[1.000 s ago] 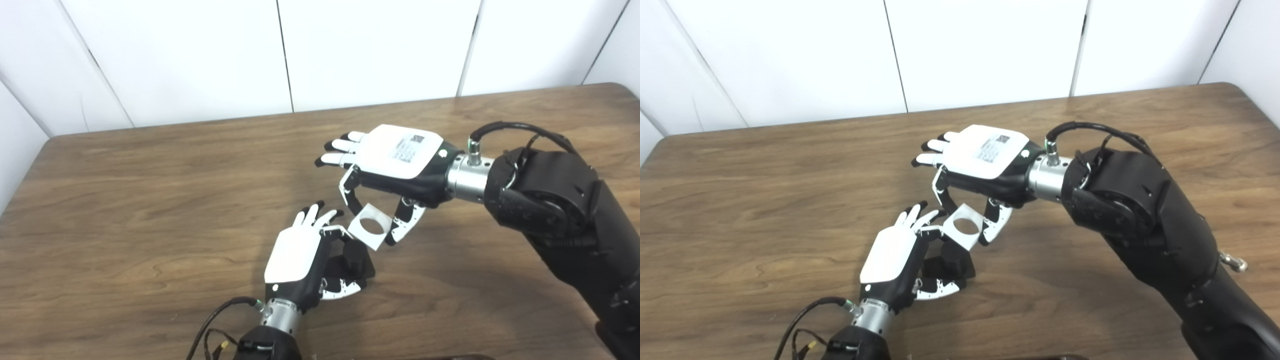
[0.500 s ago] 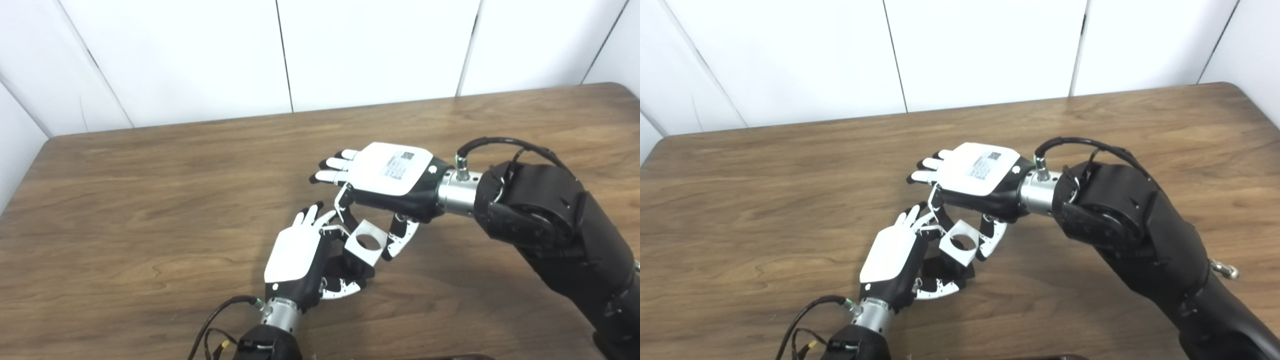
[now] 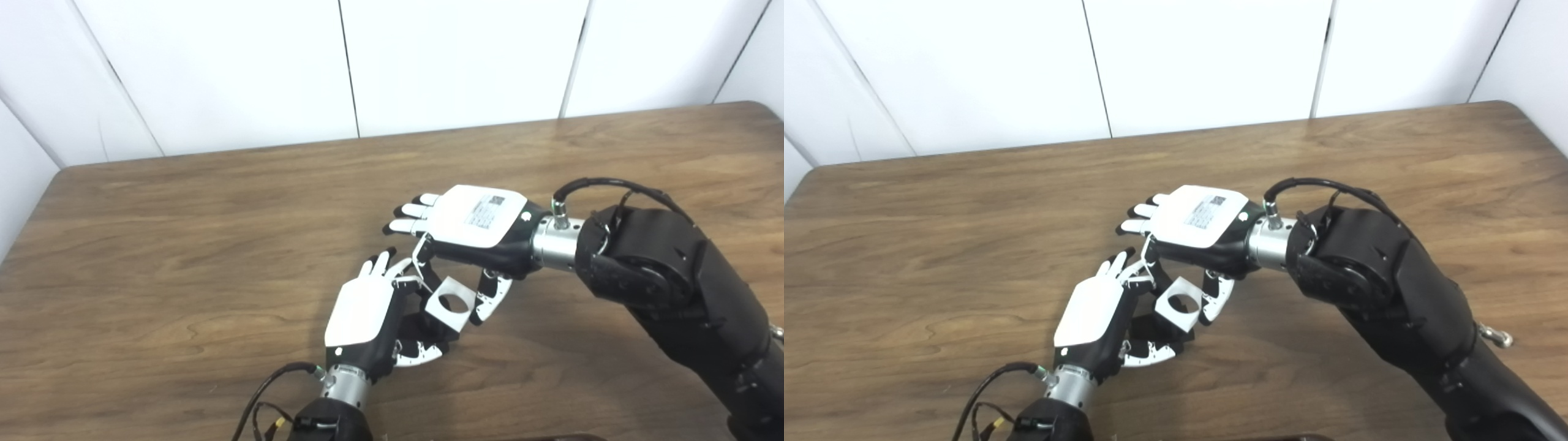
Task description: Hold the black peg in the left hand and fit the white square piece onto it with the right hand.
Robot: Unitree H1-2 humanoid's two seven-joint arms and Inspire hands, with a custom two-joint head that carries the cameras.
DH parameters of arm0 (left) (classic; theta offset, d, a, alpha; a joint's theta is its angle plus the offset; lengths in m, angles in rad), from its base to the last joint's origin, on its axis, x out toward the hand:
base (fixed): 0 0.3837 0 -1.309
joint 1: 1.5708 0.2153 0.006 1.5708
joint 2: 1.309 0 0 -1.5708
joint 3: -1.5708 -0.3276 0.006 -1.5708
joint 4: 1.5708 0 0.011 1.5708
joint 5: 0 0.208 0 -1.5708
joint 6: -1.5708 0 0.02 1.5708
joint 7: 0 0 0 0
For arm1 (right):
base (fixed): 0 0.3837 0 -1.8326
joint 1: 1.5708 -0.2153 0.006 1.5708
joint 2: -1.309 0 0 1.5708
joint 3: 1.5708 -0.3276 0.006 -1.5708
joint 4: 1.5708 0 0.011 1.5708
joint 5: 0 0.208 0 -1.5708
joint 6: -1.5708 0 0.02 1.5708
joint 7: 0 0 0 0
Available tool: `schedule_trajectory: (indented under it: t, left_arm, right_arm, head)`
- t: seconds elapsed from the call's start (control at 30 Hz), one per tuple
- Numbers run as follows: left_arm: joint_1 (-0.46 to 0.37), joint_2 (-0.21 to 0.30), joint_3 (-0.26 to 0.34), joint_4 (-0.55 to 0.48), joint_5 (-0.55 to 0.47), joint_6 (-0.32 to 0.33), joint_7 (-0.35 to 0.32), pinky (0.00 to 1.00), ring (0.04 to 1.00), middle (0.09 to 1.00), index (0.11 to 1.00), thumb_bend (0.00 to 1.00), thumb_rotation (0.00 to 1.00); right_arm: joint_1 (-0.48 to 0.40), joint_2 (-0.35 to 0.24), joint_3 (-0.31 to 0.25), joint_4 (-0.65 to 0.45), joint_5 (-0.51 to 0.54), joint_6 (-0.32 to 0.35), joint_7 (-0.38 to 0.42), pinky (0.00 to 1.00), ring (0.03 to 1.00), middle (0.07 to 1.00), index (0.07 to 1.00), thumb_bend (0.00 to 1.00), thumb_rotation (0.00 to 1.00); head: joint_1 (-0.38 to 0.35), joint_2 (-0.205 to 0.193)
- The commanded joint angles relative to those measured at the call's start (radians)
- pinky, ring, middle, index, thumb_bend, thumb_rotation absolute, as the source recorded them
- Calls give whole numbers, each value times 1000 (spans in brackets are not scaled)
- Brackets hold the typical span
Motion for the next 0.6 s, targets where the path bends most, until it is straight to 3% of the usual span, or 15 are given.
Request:
schedule_trajectory:
  t: [0.0, 0.37, 0.57]
  left_arm:
    - [-2, -7, -7, -19, 21, 4, -2, 1000, 998, 891, 488, 523, 76]
    - [7, -17, -25, -27, 57, 8, -18, 999, 993, 891, 488, 522, 79]
    - [14, -26, -24, -8, 27, -8, 15, 1000, 1000, 893, 488, 523, 77]
  right_arm:
    - [-47, 8, -13, -8, -2, -20, -25, 1000, 1000, 970, 493, 524, 145]
    - [-56, 13, -11, 8, -7, -28, -25, 1000, 1000, 974, 493, 523, 146]
    - [-55, 19, -8, 12, -12, -30, -28, 1000, 1000, 972, 492, 523, 145]
  head:
    - [0, -2]
    - [2, -2]
    - [4, 0]
